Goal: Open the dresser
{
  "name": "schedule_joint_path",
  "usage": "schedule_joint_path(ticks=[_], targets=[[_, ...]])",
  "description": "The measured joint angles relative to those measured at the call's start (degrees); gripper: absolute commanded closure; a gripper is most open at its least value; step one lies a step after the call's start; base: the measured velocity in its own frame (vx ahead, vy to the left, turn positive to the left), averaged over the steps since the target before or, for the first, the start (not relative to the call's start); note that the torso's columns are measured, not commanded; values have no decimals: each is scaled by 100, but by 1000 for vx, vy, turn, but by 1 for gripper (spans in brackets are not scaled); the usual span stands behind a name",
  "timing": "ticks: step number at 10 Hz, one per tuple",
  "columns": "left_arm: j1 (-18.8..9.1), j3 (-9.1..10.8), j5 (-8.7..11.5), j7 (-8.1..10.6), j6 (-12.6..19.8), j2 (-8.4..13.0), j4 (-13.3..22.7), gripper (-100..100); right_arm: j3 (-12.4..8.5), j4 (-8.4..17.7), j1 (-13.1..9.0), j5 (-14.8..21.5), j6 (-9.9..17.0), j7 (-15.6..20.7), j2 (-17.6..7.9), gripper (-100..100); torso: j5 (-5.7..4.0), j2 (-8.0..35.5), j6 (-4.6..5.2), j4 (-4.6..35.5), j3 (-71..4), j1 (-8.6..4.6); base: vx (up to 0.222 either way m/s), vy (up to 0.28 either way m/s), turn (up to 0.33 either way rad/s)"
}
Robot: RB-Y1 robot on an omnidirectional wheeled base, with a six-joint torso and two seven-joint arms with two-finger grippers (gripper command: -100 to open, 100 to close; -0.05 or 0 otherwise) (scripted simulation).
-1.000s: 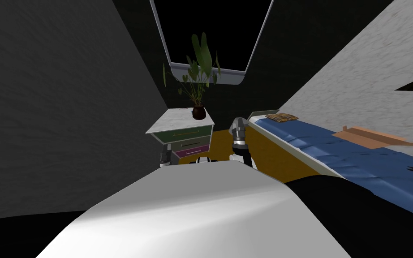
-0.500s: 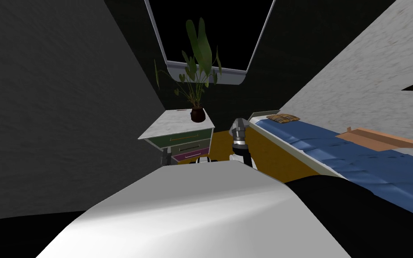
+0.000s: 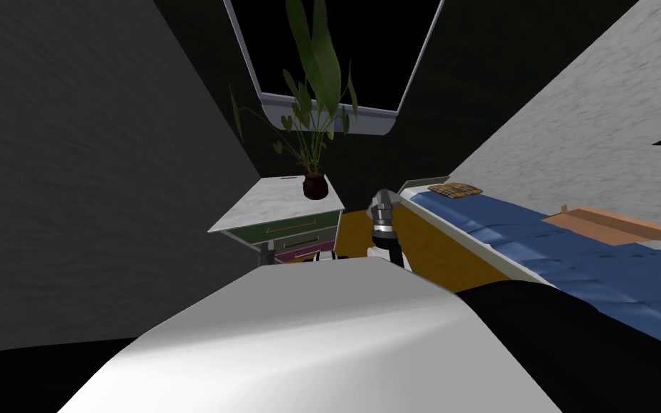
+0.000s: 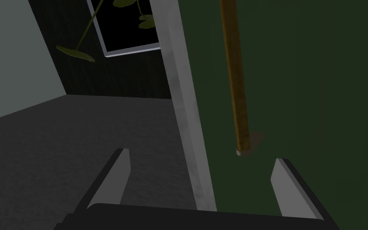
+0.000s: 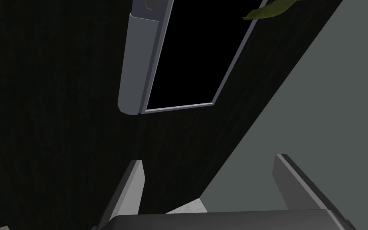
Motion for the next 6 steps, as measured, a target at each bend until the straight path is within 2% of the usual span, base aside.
schedule_joint_path(ticks=[3, 6], targets=[[-16, 28, 34, 3, -375, -156, 455, -100, 0, 0, 1, 0, 0, 0, 0, 0, -1, -18, 0, -5, -12, -4, 129, -11, -16], [-76, 68, 76, 17, -721, -345, 900, -100, 0, 0, -1, 0, 0, 0, 0, 0, 0, 19, 0, 6, 12, -1, 12, -17, 44]])
